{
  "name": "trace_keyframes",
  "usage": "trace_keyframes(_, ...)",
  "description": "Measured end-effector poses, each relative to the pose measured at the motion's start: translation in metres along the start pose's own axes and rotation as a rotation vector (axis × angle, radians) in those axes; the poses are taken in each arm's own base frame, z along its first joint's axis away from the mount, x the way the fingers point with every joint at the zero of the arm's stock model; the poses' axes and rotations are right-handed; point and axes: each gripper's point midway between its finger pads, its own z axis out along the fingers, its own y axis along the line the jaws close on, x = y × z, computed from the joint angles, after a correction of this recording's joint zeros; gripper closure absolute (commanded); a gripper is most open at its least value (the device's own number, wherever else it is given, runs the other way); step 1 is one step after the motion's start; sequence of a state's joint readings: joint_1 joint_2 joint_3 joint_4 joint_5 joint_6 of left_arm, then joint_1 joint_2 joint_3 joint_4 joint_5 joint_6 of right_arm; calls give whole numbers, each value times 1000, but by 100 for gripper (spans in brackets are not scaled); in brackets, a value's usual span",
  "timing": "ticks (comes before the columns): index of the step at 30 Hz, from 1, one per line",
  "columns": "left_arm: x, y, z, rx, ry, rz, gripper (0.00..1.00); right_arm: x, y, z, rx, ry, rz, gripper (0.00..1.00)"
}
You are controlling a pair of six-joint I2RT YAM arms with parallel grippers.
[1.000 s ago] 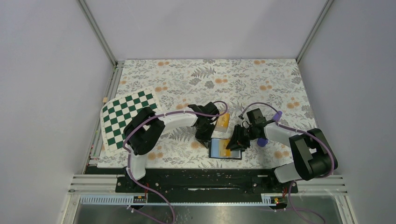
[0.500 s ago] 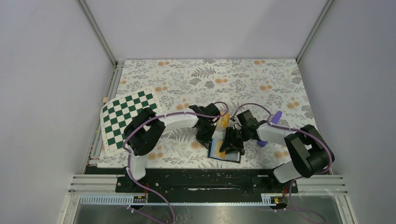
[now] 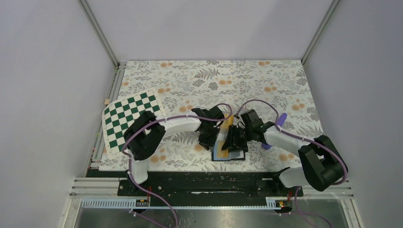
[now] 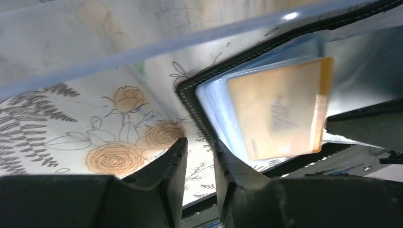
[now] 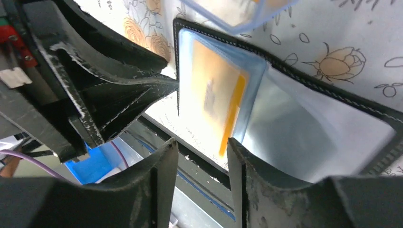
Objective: Put the credit cards into the card holder
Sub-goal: Insert the credit card into the card holder.
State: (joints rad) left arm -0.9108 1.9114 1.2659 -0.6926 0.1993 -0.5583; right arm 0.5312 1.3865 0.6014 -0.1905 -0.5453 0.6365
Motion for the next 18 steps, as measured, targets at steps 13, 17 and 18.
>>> trace_keyframes(13,-3,-9,-35,53,-108,-17,59,-1,-6,-10,68,-14,-25,43)
trace_keyframes(17,-3,-22,-30,159,-121,-61,59,-1,-10,-11,84,-15,-32,47)
trace_keyframes(18,-3,-24,-27,177,-122,-71,60,-1,-10,-10,83,-16,-34,47)
